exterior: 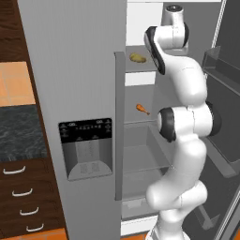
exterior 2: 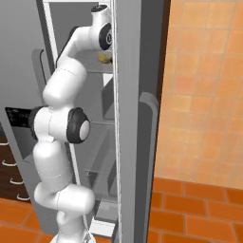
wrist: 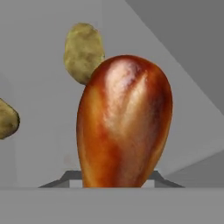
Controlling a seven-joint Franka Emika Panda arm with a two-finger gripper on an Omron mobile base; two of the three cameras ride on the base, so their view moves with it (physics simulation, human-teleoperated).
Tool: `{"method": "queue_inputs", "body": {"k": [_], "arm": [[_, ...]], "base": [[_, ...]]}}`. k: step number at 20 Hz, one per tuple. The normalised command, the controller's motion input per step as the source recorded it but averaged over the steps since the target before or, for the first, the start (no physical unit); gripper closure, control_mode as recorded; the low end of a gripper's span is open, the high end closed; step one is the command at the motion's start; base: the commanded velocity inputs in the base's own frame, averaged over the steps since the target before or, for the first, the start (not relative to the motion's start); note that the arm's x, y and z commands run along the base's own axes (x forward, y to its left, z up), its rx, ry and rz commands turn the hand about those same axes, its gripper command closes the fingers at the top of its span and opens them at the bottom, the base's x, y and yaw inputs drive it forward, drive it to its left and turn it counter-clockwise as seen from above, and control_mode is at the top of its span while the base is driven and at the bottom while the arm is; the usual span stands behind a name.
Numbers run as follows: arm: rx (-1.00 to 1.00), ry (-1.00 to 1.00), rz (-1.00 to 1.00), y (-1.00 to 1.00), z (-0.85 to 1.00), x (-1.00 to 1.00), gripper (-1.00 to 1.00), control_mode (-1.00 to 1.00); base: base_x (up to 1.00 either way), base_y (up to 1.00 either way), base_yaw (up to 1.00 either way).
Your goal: Place one potato and one chicken drumstick in each tupperware on the nearby counter, to pack two identical lunches.
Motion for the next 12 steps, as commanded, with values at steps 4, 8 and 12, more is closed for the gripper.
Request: {"method": "queue_inputs", "body": {"k": [4, 8, 12], "arm": [[-0.14, -0.42, 0.0, 0.66, -0.95, -0.85, 1.0, -1.0], [-0.17, -0.7, 0.0, 0.08, -0.84, -0.53, 1.0, -1.0], [0.0, -0.16, 0.05, 0.0, 0.0, -1.0, 1.0, -1.0]], "base": [[0.0, 0.0, 0.0], [0.0, 0.0, 0.0], [0.0, 0.0, 0.0]]}}
